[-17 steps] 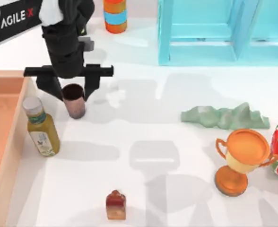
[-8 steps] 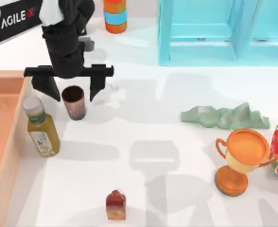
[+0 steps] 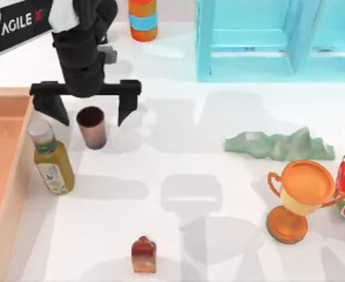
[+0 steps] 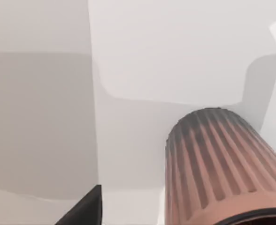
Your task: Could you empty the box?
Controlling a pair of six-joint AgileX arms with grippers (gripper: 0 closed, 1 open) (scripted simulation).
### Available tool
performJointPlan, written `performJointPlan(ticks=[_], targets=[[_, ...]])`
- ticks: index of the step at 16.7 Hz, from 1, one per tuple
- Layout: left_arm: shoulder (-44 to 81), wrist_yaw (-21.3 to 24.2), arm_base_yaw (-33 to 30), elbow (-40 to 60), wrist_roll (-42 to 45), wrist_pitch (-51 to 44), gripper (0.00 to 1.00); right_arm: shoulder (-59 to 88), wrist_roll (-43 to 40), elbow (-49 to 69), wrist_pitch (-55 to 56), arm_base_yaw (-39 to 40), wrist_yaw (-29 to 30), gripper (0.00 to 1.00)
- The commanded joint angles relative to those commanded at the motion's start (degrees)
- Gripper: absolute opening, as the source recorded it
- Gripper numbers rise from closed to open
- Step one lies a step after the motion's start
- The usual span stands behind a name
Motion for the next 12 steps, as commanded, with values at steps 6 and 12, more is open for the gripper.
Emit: performJointPlan(ticks=[6,12], targets=[[0.52,-0.08,-0.04,5.36,-0.02,-5.12,1.00,0.00,0.00,0.00,0.00,0.00,0.00,1.00],[1.08,-0.03,-0.10,18.85,-0.11,-18.07,1.00,0.00,0.00,0.00,0.00,0.00,0.00,1.00]])
